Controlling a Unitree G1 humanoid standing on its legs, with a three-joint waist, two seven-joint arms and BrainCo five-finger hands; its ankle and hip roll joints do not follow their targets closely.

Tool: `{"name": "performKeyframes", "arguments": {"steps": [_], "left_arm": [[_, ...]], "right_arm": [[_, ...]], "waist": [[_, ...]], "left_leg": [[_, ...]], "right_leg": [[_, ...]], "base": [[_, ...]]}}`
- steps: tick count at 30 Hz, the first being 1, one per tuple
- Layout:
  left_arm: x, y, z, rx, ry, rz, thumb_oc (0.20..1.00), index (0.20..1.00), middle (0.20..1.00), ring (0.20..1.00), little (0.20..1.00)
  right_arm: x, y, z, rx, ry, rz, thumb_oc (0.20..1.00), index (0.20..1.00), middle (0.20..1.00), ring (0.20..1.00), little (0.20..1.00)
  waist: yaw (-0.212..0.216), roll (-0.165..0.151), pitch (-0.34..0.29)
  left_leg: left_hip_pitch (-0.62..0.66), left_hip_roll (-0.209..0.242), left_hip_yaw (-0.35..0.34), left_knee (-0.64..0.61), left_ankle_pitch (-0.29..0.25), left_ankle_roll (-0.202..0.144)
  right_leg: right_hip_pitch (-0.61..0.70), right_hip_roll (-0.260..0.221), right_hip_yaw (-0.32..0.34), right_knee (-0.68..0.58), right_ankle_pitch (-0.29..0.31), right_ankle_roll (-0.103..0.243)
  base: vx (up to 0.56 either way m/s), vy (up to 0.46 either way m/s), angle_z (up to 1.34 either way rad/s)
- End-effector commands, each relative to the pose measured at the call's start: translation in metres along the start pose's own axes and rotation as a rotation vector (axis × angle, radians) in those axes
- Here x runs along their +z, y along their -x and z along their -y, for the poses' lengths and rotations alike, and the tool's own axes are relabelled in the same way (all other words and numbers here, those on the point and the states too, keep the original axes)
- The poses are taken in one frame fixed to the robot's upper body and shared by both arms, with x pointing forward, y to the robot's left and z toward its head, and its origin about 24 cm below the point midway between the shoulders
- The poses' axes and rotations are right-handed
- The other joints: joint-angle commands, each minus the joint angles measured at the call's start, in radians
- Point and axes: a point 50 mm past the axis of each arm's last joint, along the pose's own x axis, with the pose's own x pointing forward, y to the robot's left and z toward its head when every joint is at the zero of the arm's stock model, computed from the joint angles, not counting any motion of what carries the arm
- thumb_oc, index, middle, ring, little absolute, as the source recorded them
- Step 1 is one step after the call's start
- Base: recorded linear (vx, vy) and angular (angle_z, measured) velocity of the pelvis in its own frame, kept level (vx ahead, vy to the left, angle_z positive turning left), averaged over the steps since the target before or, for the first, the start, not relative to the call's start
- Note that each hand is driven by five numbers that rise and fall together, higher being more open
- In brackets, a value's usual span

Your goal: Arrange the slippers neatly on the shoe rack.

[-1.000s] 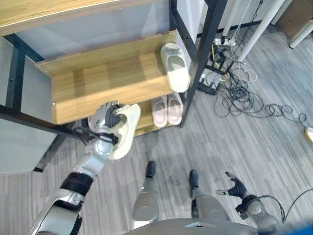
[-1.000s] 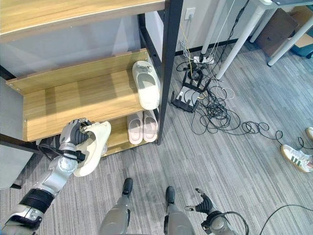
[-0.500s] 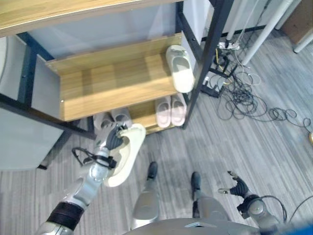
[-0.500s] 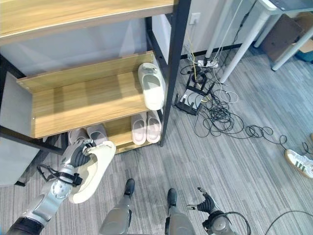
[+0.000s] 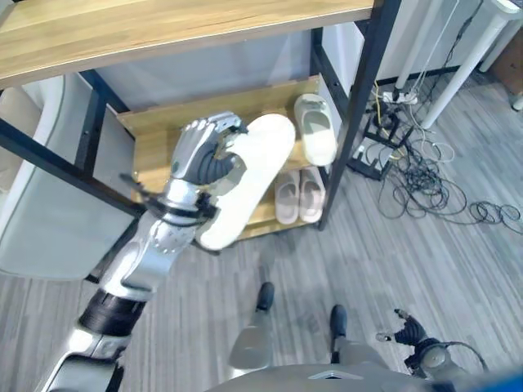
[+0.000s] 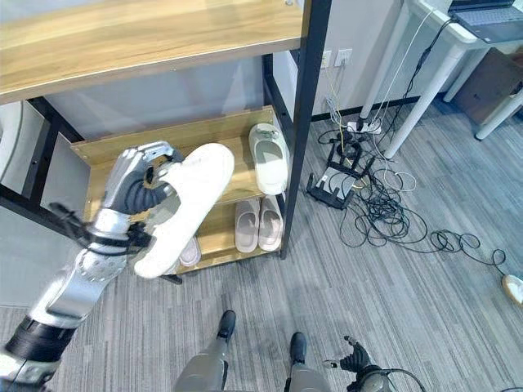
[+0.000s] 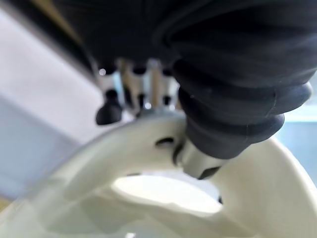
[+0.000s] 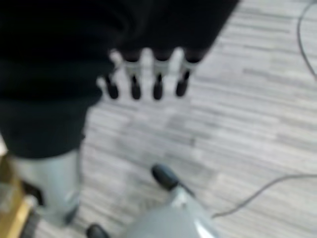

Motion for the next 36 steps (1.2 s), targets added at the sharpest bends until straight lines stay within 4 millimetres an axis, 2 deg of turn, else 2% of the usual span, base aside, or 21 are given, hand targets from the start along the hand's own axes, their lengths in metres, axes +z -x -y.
{"name": "performKeyframes", "arguments": {"steps": [1, 5, 7, 8, 9, 11, 14, 19, 23, 28, 34, 36], "left_arm": [[0.008, -0.025, -0.008, 0.156, 0.036, 0.046, 0.2, 0.2, 0.2, 0.2, 0.2], [0.002, -0.041, 0.023, 0.116, 0.073, -0.015, 0.2, 0.2, 0.2, 0.2, 0.2], [-0.001, -0.044, 0.028, 0.111, 0.068, -0.035, 0.2, 0.2, 0.2, 0.2, 0.2], [-0.015, -0.051, 0.045, 0.087, 0.029, -0.118, 0.2, 0.2, 0.2, 0.2, 0.2], [-0.015, -0.052, 0.045, 0.088, 0.029, -0.116, 0.2, 0.2, 0.2, 0.2, 0.2], [-0.03, -0.061, 0.052, 0.079, -0.05, -0.183, 0.2, 0.2, 0.2, 0.2, 0.2], [-0.039, -0.066, 0.054, 0.063, -0.123, -0.215, 0.2, 0.2, 0.2, 0.2, 0.2], [-0.049, -0.071, 0.042, 0.083, -0.193, -0.236, 0.2, 0.2, 0.2, 0.2, 0.2], [-0.051, -0.075, 0.026, 0.143, -0.225, -0.233, 0.2, 0.2, 0.2, 0.2, 0.2], [-0.054, -0.074, 0.017, 0.167, -0.248, -0.234, 0.2, 0.2, 0.2, 0.2, 0.2], [-0.066, -0.084, 0.008, 0.195, -0.269, -0.305, 0.2, 0.2, 0.2, 0.2, 0.2], [-0.07, -0.093, 0.006, 0.223, -0.233, -0.353, 0.2, 0.2, 0.2, 0.2, 0.2]], "right_arm": [[0.009, 0.0, 0.002, -0.001, 0.019, 0.049, 1.0, 1.0, 1.0, 1.0, 1.0], [0.017, -0.003, 0.01, -0.026, 0.037, 0.069, 1.0, 1.0, 1.0, 1.0, 1.0], [0.019, -0.004, 0.012, -0.035, 0.04, 0.073, 1.0, 1.0, 1.0, 1.0, 1.0], [0.023, -0.005, 0.016, -0.051, 0.061, 0.083, 1.0, 1.0, 1.0, 1.0, 1.0], [0.023, -0.005, 0.016, -0.052, 0.06, 0.083, 1.0, 1.0, 1.0, 1.0, 1.0], [0.025, -0.007, 0.019, -0.058, 0.084, 0.083, 1.0, 1.0, 1.0, 1.0, 1.0], [0.022, -0.007, 0.024, -0.085, 0.06, 0.067, 1.0, 1.0, 1.0, 1.0, 1.0], [0.017, -0.006, 0.027, -0.103, 0.045, 0.055, 1.0, 1.0, 1.0, 1.0, 1.0], [0.015, -0.006, 0.016, -0.091, 0.036, 0.034, 1.0, 1.0, 1.0, 1.0, 1.0], [0.017, -0.005, 0.015, -0.084, 0.042, 0.05, 1.0, 1.0, 1.0, 1.0, 1.0], [0.031, -0.008, 0.014, -0.072, 0.088, 0.097, 1.0, 1.0, 1.0, 1.0, 1.0], [0.042, -0.011, 0.015, -0.069, 0.117, 0.129, 1.0, 1.0, 1.0, 1.0, 1.0]], "waist": [[-0.017, -0.043, 0.028], [-0.038, -0.044, 0.038], [-0.043, -0.044, 0.038], [-0.065, -0.046, 0.038], [-0.064, -0.046, 0.039], [-0.084, -0.049, 0.039], [-0.094, -0.058, 0.033], [-0.096, -0.07, 0.024], [-0.087, -0.072, 0.015], [-0.087, -0.074, 0.013], [-0.097, -0.075, 0.032], [-0.11, -0.079, 0.043]], "left_leg": [[-0.028, -0.077, 0.053, 0.139, -0.162, 0.059], [-0.029, -0.073, 0.06, 0.134, -0.16, 0.059], [-0.027, -0.072, 0.063, 0.131, -0.16, 0.059], [-0.023, -0.066, 0.074, 0.125, -0.16, 0.059], [-0.023, -0.066, 0.074, 0.124, -0.16, 0.059], [-0.025, -0.06, 0.081, 0.117, -0.156, 0.057], [-0.026, -0.053, 0.088, 0.108, -0.155, 0.056], [-0.031, -0.047, 0.093, 0.106, -0.157, 0.054], [-0.031, -0.047, 0.093, 0.103, -0.16, 0.055], [-0.028, -0.047, 0.095, 0.097, -0.161, 0.055], [-0.043, -0.046, 0.098, 0.092, -0.151, 0.055], [-0.053, -0.045, 0.099, 0.094, -0.147, 0.055]], "right_leg": [[-0.056, -0.053, -0.001, 0.138, -0.15, 0.025], [-0.069, -0.053, 0.012, 0.143, -0.15, 0.025], [-0.071, -0.053, 0.015, 0.143, -0.15, 0.025], [-0.079, -0.051, 0.026, 0.147, -0.152, 0.025], [-0.08, -0.05, 0.027, 0.148, -0.152, 0.025], [-0.093, -0.049, 0.035, 0.152, -0.15, 0.027], [-0.103, -0.047, 0.037, 0.147, -0.146, 0.03], [-0.107, -0.045, 0.037, 0.132, -0.135, 0.032], [-0.106, -0.044, 0.035, 0.121, -0.132, 0.032], [-0.107, -0.042, 0.04, 0.119, -0.132, 0.032], [-0.13, -0.039, 0.048, 0.122, -0.127, 0.031], [-0.144, -0.039, 0.052, 0.129, -0.125, 0.032]], "base": [[0.0, 0.0, 0.0], [0.0, 0.003, -0.03], [0.03, 0.015, -0.18], [0.04, 0.019, -0.13], [0.04, 0.021, -0.16], [0.03, 0.025, -0.19], [0.03, 0.006, -0.08], [0.03, -0.012, -0.06], [0.03, 0.002, -0.02], [0.01, 0.002, 0.0], [-0.01, 0.002, 0.0], [-0.05, 0.014, -0.05]]}}
